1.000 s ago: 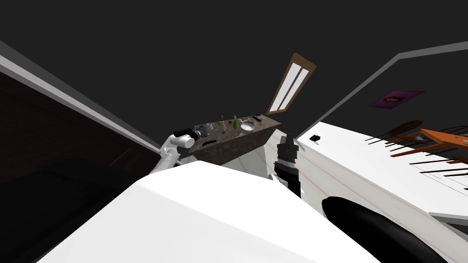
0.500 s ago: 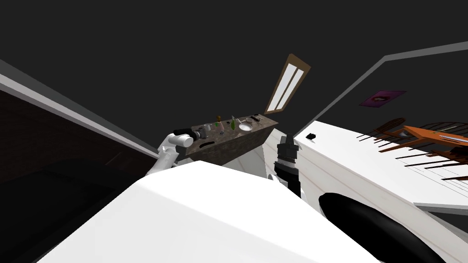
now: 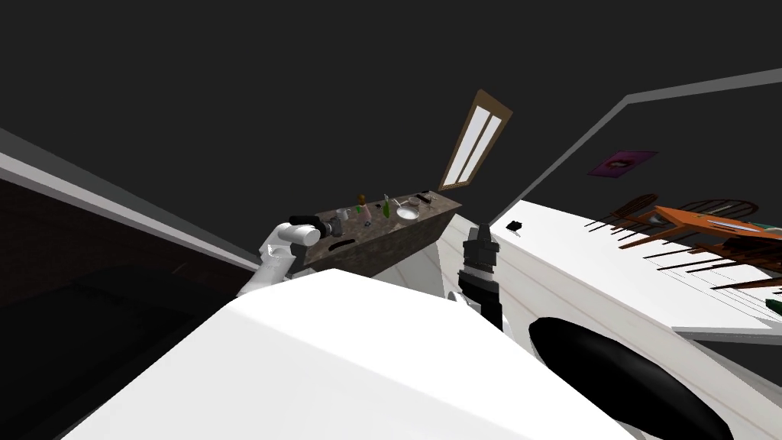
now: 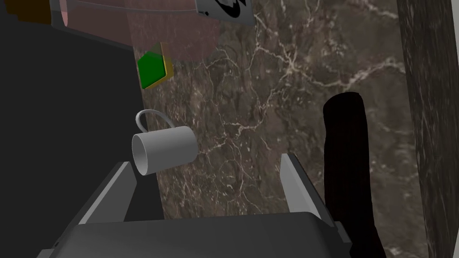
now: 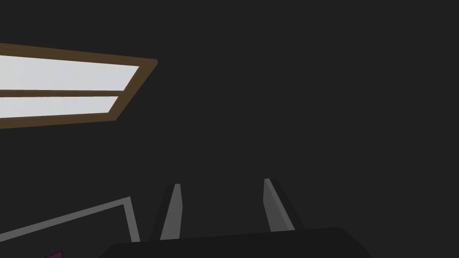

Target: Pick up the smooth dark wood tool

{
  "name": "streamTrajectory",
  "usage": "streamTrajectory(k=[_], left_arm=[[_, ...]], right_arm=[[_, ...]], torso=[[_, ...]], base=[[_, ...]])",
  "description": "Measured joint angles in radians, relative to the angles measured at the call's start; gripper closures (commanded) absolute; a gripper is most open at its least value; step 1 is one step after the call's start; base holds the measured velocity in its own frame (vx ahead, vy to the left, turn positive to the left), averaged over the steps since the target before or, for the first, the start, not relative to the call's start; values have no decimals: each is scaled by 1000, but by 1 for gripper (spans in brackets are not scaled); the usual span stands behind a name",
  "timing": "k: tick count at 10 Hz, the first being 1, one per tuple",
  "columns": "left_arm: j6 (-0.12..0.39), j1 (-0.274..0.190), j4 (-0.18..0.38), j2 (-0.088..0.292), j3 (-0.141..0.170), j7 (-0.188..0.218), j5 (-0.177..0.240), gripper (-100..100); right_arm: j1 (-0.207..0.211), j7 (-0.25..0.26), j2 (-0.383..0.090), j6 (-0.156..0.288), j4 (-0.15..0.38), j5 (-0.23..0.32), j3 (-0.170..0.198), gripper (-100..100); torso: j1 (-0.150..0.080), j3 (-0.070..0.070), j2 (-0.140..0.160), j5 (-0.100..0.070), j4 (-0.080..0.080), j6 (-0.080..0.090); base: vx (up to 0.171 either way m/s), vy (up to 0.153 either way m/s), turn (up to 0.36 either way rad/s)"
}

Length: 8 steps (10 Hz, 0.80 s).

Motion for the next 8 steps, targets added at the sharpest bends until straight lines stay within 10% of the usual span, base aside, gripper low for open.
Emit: streamTrajectory(k=[8], left_arm=[[203,20,30,33,31,73,45,-100]], right_arm=[[0,0,0,0,0,0,0,0]], torso=[[1,0,0,0,0,0]], base=[[33,3,-60]])
